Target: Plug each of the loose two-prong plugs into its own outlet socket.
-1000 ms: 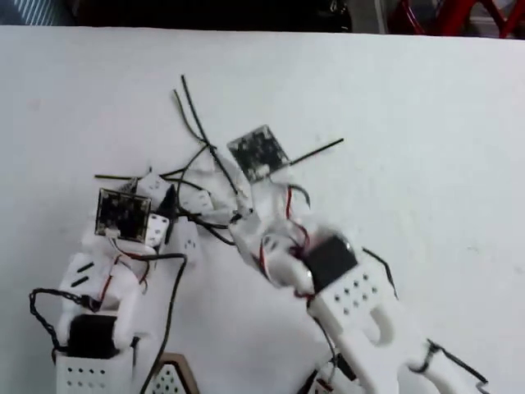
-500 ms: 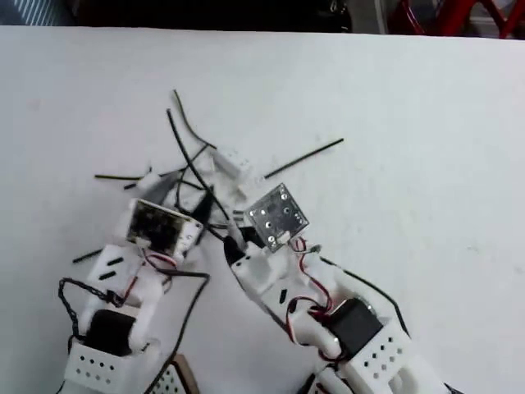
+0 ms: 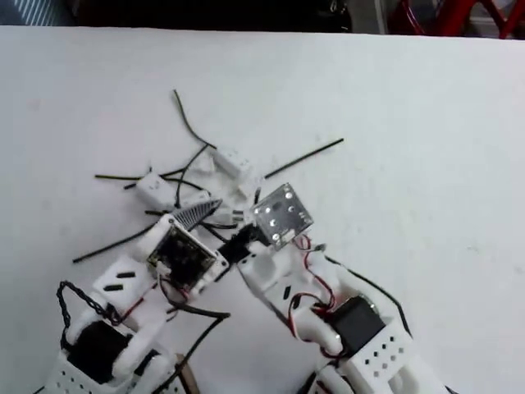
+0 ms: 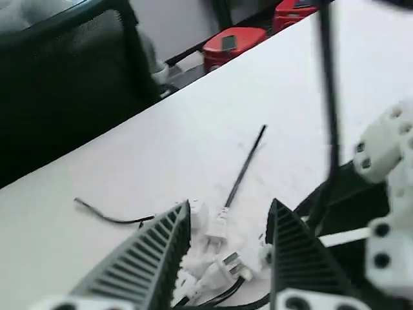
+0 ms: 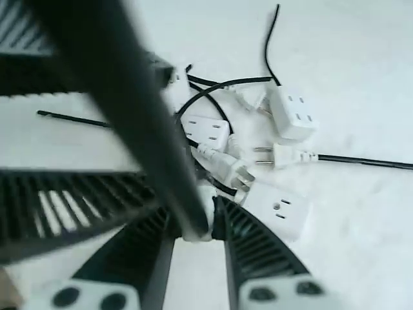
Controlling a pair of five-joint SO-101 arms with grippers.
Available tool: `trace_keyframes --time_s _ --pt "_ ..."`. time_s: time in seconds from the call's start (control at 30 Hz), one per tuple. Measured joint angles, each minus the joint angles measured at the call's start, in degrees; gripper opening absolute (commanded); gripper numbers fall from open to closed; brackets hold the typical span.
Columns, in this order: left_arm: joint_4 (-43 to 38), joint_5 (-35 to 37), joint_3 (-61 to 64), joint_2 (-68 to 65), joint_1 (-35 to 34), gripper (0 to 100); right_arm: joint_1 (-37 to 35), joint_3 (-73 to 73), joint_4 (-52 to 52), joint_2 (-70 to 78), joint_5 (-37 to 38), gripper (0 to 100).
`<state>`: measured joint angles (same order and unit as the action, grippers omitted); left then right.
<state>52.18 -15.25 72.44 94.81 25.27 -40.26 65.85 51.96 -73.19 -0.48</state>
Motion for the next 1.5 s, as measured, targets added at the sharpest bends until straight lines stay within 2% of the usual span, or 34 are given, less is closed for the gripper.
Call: trace_keyframes --time_s 0.1,0.23,0.3,0.4,0.6,0.7,0.93,1.07,1.33,1.5 --pt "2.3 1.4 0.0 -0.1 -7.3 23 4.7 0.0 -0.3 0.0 0.0 1.7" --pt "9.0 1.7 0.0 -0.2 -16.4 37 10.6 3.3 -4.9 0.1 -1.6 1.7" --pt "12.7 1.7 0.0 -0.1 -19.1 39 12.3 5.3 -8.6 0.1 -1.8 1.7" --pt "17.8 1.7 0.0 0.0 -20.0 38 14.7 6.7 -12.5 0.1 -1.9 1.7" --pt "19.2 1.7 -0.1 -3.2 -20.3 38 15.6 7.0 -14.1 0.1 -1.9 1.7" --pt "18.1 2.0 -2.0 -11.9 -20.7 38 15.5 7.1 -14.1 0.1 -1.9 1.7" --pt "17.7 8.0 -15.1 -41.0 -20.7 38 15.5 7.1 -14.1 0.1 -1.9 1.7" --pt "17.1 10.6 -18.6 -53.5 -20.7 38 16.0 7.1 -14.1 0.1 -1.9 1.7" --pt "16.9 12.0 -19.2 -62.9 -20.8 38 18.5 7.1 -14.1 0.1 -2.1 1.7" --pt "12.8 12.0 -19.2 -69.2 -23.2 38 18.2 7.1 -14.1 0.1 -2.3 1.7"
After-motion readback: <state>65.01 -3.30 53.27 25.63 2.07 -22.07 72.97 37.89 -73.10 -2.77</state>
